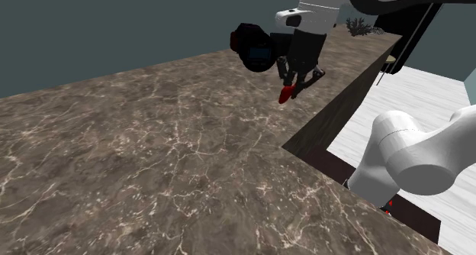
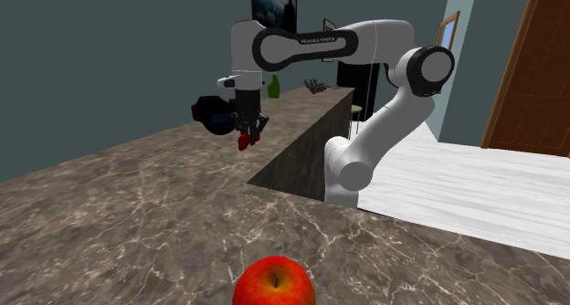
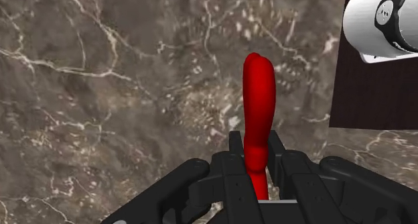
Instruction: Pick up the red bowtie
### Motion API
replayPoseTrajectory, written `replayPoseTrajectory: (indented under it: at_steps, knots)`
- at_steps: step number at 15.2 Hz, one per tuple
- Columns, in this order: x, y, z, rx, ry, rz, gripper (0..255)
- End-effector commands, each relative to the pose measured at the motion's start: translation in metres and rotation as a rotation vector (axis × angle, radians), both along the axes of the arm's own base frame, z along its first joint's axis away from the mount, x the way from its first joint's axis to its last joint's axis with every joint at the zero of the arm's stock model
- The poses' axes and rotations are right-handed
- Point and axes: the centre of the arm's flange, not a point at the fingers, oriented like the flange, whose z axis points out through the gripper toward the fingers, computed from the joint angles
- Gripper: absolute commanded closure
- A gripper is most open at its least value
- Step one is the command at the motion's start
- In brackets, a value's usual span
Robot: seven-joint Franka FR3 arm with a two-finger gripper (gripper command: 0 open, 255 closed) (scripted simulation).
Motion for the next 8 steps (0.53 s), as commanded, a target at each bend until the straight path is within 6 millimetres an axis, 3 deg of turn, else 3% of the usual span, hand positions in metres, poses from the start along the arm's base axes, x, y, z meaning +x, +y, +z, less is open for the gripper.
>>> replayPoseTrajectory:
  at_steps: [1,6,8]
  knots:
    - [-0.001,0.000,0.010,0.000,0.000,0.000,255]
    - [-0.001,0.000,0.037,0.000,0.000,0.000,255]
    - [-0.001,0.000,0.038,0.000,0.000,0.000,255]
